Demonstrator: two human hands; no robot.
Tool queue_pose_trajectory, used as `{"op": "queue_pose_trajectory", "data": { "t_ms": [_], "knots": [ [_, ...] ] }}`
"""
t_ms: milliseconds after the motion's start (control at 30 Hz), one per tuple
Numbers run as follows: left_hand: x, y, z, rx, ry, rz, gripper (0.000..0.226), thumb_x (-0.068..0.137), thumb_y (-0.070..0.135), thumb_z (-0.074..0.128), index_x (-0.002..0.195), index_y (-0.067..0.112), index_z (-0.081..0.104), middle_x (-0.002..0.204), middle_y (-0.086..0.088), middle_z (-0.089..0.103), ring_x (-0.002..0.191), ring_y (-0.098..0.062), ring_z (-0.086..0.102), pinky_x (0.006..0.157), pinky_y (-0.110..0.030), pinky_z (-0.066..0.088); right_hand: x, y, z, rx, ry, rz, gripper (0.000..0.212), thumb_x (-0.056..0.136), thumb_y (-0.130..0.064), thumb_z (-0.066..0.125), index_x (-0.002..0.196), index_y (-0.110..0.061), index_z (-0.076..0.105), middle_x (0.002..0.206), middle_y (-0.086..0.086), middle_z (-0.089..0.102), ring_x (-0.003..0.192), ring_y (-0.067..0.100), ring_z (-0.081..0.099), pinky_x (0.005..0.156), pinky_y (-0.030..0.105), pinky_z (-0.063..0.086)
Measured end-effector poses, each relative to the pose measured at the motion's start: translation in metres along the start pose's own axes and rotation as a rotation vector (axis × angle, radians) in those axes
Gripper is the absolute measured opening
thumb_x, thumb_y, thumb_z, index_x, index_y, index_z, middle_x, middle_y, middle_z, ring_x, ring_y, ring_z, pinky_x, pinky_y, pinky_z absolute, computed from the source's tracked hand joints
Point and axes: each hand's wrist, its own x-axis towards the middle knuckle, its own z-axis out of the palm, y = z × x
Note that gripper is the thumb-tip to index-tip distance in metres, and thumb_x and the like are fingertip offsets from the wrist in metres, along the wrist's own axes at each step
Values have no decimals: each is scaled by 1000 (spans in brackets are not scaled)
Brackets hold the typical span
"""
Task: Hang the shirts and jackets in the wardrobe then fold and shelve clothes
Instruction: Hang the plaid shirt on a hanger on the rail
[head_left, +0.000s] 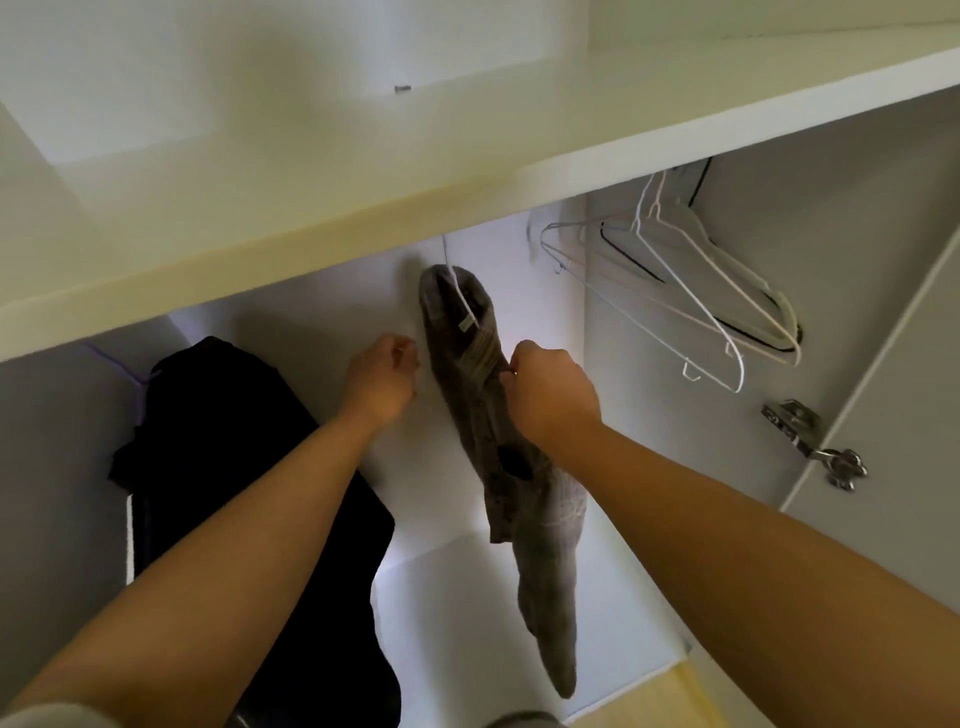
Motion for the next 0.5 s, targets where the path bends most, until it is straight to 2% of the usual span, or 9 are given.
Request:
{"op": "queue_pose_trajectory", "data": {
  "t_ms": [67, 100, 167, 300, 333, 400, 500],
  "knots": [
    [31, 4, 1, 37, 23, 33, 10, 100, 24, 51, 102, 21, 60, 106, -11, 71, 74, -27, 71, 70, -33, 58, 2, 5, -8, -93, 20, -5, 13, 97, -19, 58, 109, -14, 55, 76, 0, 50, 60, 16, 48, 57, 31, 42],
    [46, 6, 1, 84, 39, 71, 9, 97, 19, 55, 102, 18, 63, 108, -14, 71, 84, -32, 71, 78, -37, 58, 4, 7, -10, -140, 31, 1, 12, 96, -15, 56, 108, -13, 54, 75, 1, 49, 59, 18, 46, 56, 32, 40],
    [73, 9, 1, 204, 82, 169, 9, 89, 11, 60, 97, 14, 63, 109, -18, 70, 97, -37, 66, 83, -35, 53, 7, 11, -14, -222, 70, 1, 16, 94, -7, 53, 110, -10, 54, 84, 5, 53, 67, 25, 49, 59, 35, 38],
    [108, 3, -1, 436, 5, 241, 44, 86, 8, 57, 129, 11, 60, 130, -21, 60, 121, -41, 55, 104, -41, 46, 10, 15, -15, -268, 103, 79, 36, 84, 4, 48, 117, -8, 54, 107, 14, 58, 96, 38, 60, 72, 39, 37],
    [112, -1, -2, 486, -27, 250, 44, 86, 9, 57, 131, 12, 60, 130, -21, 61, 122, -41, 55, 105, -41, 46, 11, 16, -15, -275, 105, 102, 38, 83, 4, 49, 120, -8, 53, 110, 14, 57, 100, 38, 60, 76, 40, 39],
    [120, -11, -6, 550, -74, 267, 30, 89, 11, 55, 117, 11, 66, 118, -23, 66, 113, -43, 58, 97, -43, 50, 14, 17, -15, -284, 101, 123, 41, 84, 3, 52, 124, -8, 51, 115, 15, 56, 107, 38, 56, 85, 43, 42],
    [126, -26, -11, 471, -146, 337, 12, 95, 11, 54, 101, 8, 64, 103, -23, 67, 98, -40, 62, 82, -42, 50, 22, 16, -12, -285, 106, 87, 38, 90, -9, 54, 128, -11, 48, 122, 13, 55, 115, 35, 51, 95, 46, 41]
  ]
}}
